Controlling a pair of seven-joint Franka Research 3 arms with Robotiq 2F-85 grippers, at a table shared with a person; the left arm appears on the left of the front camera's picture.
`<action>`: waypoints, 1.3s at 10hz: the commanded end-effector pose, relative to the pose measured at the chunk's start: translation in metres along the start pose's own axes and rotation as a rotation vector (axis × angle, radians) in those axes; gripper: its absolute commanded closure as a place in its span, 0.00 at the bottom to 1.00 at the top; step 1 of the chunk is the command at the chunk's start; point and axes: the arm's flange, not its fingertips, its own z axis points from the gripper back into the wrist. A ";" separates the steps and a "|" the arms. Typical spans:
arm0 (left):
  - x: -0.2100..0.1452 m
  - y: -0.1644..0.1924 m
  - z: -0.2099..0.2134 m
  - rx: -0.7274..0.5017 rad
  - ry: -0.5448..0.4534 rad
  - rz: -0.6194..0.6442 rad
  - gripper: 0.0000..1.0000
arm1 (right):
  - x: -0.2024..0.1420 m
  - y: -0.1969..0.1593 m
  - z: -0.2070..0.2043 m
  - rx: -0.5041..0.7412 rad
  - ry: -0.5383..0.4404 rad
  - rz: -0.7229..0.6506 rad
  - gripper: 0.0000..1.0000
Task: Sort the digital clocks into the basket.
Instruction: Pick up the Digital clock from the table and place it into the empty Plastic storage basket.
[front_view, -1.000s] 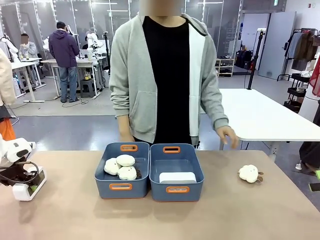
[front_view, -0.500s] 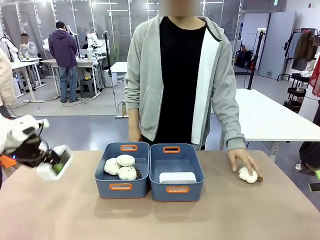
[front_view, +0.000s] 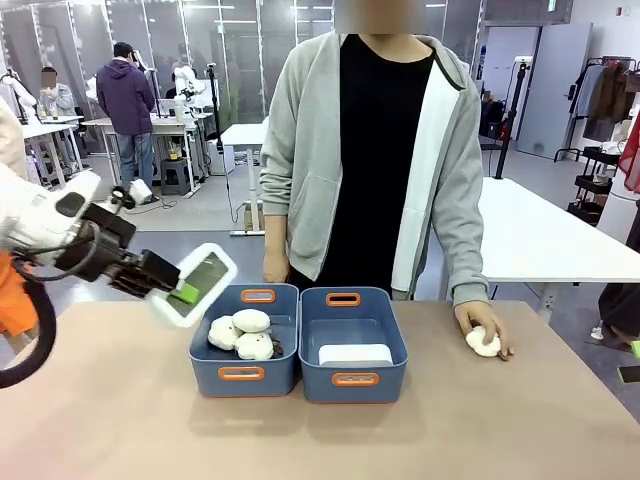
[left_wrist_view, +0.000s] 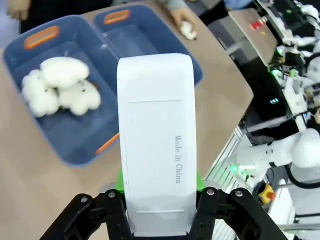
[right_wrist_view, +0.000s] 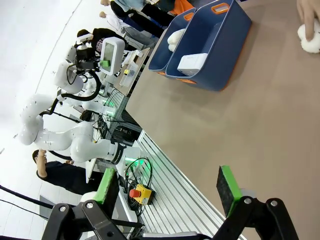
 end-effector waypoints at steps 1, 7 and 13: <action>0.022 0.004 -0.034 -0.105 -0.018 -0.099 0.84 | 0.003 0.004 0.000 0.000 -0.010 -0.013 0.00; 0.049 -0.038 -0.103 -0.134 -0.078 -0.058 0.84 | 0.003 0.004 0.000 0.000 -0.010 -0.013 0.00; -0.006 0.013 0.250 -0.092 -0.387 0.070 0.84 | 0.003 0.004 0.000 0.000 -0.010 -0.013 0.00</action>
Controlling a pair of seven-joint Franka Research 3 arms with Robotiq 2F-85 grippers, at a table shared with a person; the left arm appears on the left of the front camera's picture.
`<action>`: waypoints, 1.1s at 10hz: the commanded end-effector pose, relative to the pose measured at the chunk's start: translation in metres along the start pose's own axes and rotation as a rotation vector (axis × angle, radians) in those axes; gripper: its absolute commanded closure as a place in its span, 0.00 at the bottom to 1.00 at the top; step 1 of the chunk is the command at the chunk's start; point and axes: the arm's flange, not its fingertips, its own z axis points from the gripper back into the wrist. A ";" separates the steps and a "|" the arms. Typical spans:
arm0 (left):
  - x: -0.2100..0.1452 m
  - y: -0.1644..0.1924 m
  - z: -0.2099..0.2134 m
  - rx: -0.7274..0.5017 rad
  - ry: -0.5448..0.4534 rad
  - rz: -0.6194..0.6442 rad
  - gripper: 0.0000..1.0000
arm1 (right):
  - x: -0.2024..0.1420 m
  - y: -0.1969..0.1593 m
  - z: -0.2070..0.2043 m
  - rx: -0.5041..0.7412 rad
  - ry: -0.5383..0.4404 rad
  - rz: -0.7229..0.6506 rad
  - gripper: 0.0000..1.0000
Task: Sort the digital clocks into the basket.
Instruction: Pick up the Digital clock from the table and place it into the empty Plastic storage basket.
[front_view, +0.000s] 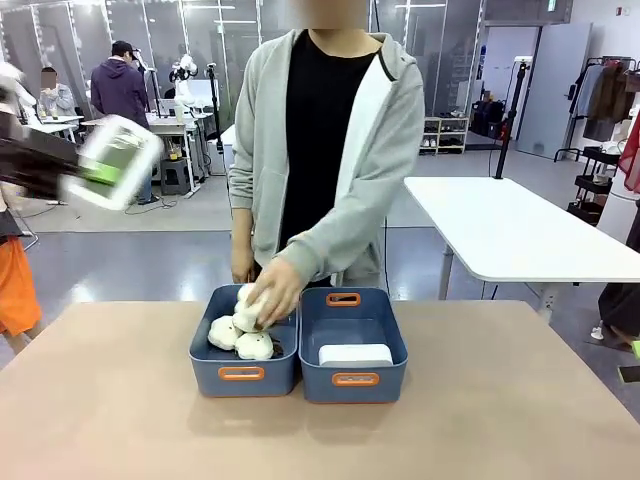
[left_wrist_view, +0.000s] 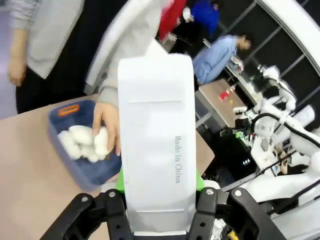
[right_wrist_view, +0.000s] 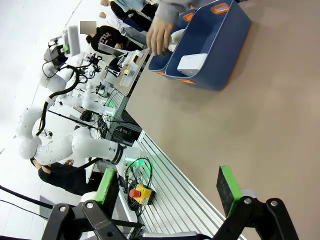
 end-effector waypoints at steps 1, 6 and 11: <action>0.000 0.008 0.061 0.001 -0.020 0.019 0.84 | 0.003 0.004 0.000 0.000 -0.009 -0.012 0.00; 0.012 -0.005 0.068 -0.006 -0.051 -0.018 0.84 | 0.003 0.004 0.000 0.000 -0.009 -0.012 0.00; 0.023 -0.012 0.000 0.044 0.069 -0.051 0.84 | 0.003 0.004 0.000 0.000 -0.009 -0.012 0.00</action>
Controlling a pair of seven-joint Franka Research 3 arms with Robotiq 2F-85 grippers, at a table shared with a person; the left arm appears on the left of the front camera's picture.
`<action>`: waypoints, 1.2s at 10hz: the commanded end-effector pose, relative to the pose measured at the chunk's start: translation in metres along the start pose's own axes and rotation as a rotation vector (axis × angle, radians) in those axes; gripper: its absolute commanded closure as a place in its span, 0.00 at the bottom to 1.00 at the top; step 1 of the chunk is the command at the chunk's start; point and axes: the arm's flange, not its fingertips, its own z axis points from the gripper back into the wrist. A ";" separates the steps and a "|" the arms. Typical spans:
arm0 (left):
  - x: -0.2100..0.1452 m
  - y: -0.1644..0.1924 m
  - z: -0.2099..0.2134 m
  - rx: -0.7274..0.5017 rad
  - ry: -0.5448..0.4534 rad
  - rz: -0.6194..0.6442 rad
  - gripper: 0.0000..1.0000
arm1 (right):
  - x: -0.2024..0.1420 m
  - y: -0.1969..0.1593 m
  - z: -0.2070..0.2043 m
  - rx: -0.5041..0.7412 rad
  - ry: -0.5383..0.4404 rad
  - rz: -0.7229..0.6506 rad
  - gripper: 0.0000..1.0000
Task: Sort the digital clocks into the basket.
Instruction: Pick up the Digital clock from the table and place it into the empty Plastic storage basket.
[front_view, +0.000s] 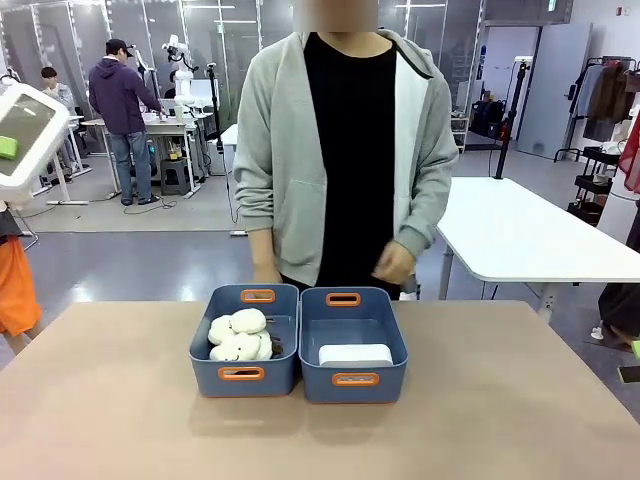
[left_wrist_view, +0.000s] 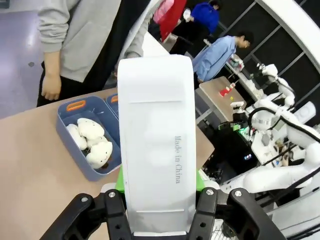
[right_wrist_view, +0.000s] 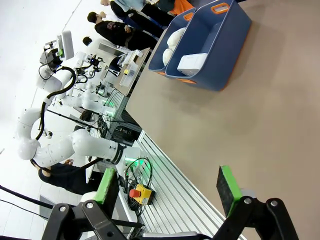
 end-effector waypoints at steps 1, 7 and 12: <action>0.017 -0.017 -0.084 0.062 0.148 -0.060 0.84 | 0.003 0.004 0.000 0.000 -0.009 -0.012 0.00; -0.043 -0.074 -0.330 0.048 0.463 -0.169 0.84 | 0.003 0.004 0.000 0.000 -0.009 -0.012 0.00; -0.077 -0.070 -0.362 0.029 0.536 -0.198 0.84 | 0.003 0.004 0.000 0.000 -0.009 -0.012 0.00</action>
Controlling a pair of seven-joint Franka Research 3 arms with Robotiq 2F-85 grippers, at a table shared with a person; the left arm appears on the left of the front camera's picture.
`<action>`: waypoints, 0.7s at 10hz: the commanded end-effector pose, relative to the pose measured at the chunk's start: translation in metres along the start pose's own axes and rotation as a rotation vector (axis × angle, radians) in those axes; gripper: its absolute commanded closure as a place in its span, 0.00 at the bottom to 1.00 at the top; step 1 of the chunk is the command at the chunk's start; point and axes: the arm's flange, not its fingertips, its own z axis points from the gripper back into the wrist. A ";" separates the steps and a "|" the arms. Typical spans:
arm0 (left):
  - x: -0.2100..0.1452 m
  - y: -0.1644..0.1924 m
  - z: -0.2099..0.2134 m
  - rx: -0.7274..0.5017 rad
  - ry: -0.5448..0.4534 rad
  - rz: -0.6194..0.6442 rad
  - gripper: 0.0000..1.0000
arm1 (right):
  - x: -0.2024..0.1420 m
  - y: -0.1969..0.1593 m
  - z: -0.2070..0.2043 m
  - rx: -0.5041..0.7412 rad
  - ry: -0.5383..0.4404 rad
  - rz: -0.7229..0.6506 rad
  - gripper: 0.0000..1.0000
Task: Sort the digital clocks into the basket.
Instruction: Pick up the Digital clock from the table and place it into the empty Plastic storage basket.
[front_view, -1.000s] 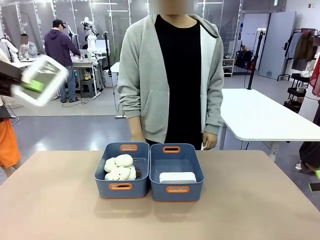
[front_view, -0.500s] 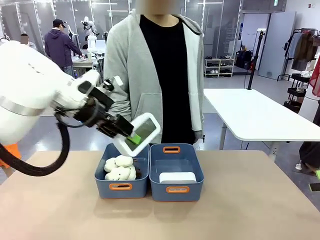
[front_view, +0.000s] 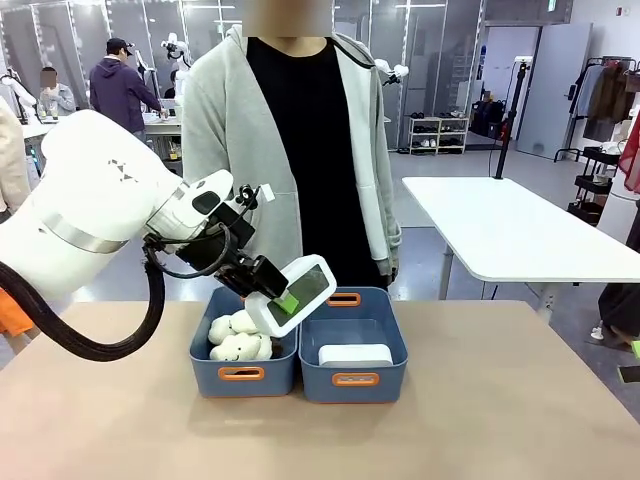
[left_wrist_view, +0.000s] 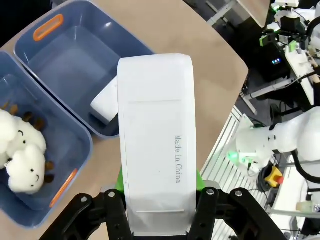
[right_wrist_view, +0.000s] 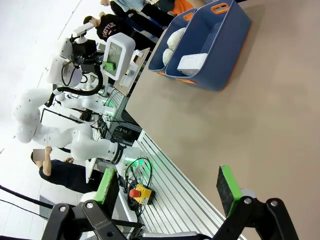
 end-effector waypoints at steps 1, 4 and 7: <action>0.000 -0.004 -0.003 0.003 0.006 -0.007 0.84 | 0.003 0.003 0.000 0.000 -0.010 -0.013 0.00; 0.000 -0.004 -0.003 0.003 0.006 -0.007 0.84 | 0.003 0.003 0.000 0.000 -0.010 -0.013 0.00; 0.040 0.016 -0.030 0.012 -0.097 0.057 0.49 | 0.003 0.003 0.000 0.000 -0.010 -0.013 0.00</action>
